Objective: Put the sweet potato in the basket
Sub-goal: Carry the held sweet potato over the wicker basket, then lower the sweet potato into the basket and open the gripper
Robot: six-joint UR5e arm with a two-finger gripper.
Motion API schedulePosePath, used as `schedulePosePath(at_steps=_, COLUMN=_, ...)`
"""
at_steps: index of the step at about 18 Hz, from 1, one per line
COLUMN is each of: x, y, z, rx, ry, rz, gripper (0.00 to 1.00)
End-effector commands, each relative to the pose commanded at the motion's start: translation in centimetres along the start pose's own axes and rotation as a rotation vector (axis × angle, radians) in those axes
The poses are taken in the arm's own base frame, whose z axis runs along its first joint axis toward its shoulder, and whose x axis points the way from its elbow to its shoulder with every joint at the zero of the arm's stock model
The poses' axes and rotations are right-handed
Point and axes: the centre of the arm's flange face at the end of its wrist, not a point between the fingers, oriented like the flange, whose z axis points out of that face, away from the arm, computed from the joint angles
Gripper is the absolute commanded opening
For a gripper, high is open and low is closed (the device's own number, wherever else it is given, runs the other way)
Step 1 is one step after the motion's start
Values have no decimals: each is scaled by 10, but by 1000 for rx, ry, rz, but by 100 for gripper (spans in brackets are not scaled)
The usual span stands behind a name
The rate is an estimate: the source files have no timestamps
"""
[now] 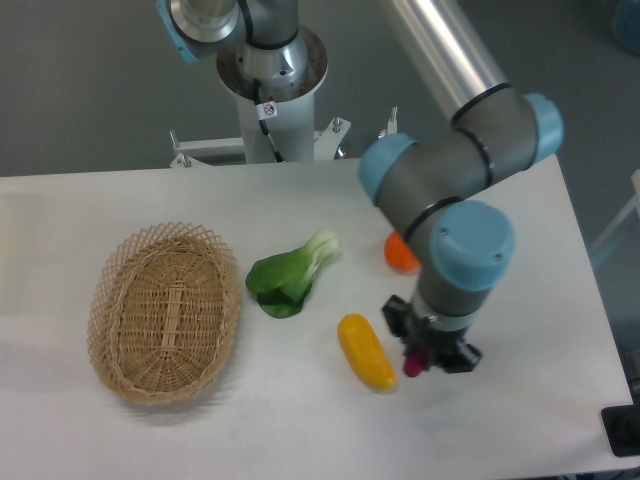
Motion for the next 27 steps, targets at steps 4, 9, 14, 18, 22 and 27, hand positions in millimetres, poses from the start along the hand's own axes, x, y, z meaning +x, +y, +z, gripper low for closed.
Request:
schedulePosePath(at_steps=4, x=48, y=-37, z=0, rx=10, ry=23, rz=64, gripper=17)
schedulePosePath(at_steps=9, x=121, y=-73, z=-5, rx=17, ry=50, rz=161, gripper=18)
schedulePosePath(at_steps=14, x=194, y=-93, z=9, rx=-11, ry=95, rz=253, gripper=19)
schedulePosePath(at_steps=18, x=235, y=-100, z=27, rx=-39, ry=134, rz=302, gripper=20)
schedulePosePath(at_steps=22, x=263, y=-101, z=45, rx=-37, ry=191, rz=325, gripper=21)
schedulePosePath(at_steps=27, x=273, y=-107, z=58, rx=15, ry=246, rz=271, gripper=23)
